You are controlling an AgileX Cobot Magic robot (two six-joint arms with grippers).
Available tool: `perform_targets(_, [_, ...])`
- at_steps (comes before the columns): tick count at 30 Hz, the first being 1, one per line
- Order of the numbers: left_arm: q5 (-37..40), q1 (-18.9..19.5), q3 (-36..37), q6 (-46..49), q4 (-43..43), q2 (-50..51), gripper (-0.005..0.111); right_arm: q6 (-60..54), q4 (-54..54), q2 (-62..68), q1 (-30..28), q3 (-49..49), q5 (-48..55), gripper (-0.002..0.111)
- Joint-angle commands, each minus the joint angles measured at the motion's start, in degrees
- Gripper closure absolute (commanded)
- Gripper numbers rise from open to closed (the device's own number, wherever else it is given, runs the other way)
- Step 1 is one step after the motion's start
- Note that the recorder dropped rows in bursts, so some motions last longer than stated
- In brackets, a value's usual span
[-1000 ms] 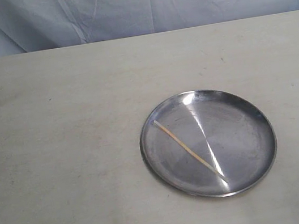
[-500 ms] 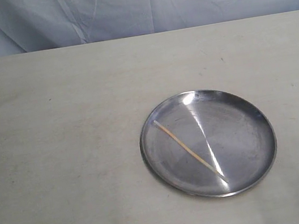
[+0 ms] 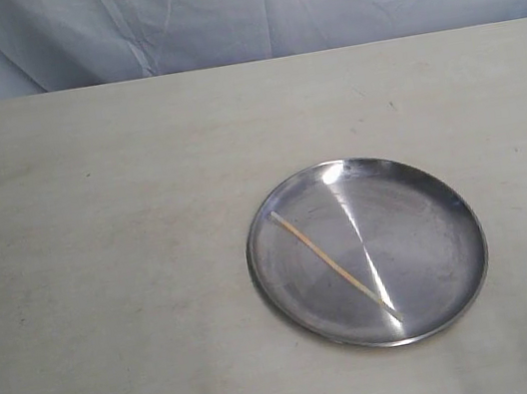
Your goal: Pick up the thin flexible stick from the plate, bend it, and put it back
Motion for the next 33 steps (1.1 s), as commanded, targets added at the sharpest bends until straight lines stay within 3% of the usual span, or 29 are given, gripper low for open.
perform_targets(1, [-0.42, -0.11, 0.19, 0.18, 0.08, -0.29, 0.106, -0.11, 0.06, -0.38, -0.24, 0.21, -0.32, 0.109])
perform_targets(8, [1.44, -0.11, 0.19, 0.18, 0.08, -0.29, 0.106, -0.11, -0.62, -0.38, -0.24, 0.24, -3.4, 0.109])
perform_targets(15, [1.93, -0.11, 0.19, 0.18, 0.08, -0.29, 0.106, -0.11, -6.32, -0.38, -0.24, 1.06, -24.29, 0.109])
perform_targets(23, [2.04, -0.11, 0.19, 0.18, 0.08, -0.29, 0.106, -0.11, -6.79, -0.38, -0.24, 14.32, -45.82, 0.109])
perform_targets(33, [2.18, -0.11, 0.19, 0.18, 0.08, -0.29, 0.106, -0.01, -6.57, -0.38, -0.24, 26.29, -47.34, 0.109])
